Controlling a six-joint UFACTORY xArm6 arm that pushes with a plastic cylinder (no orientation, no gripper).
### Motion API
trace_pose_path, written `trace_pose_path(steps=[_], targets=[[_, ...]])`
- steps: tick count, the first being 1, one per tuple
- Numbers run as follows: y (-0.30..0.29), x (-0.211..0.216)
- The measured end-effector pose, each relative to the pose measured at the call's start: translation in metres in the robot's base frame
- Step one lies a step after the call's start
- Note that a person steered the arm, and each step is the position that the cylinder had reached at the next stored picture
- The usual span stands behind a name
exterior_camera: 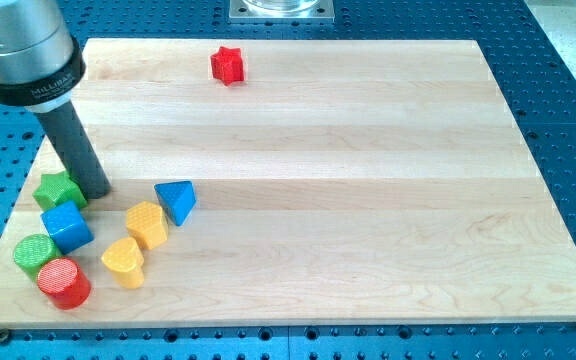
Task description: Move the triangle right of the green star
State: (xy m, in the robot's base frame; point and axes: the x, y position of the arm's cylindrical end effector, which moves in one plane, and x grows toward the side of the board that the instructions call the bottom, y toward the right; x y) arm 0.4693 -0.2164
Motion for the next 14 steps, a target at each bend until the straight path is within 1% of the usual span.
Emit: trace_pose_path(steps=[1, 2, 3, 4, 6, 7, 8, 9, 10, 11, 12, 13, 14], targets=[[0.083, -0.024], [0.198, -0.003], [0.196, 0.034], [0.146, 0.04], [0.072, 0.038], [0.072, 0.013], [0.033, -0.027], [0.008, -0.056], [-0.035, -0.087], [-0.054, -0.066], [0.027, -0.047], [0.103, -0.05], [0.054, -0.089]])
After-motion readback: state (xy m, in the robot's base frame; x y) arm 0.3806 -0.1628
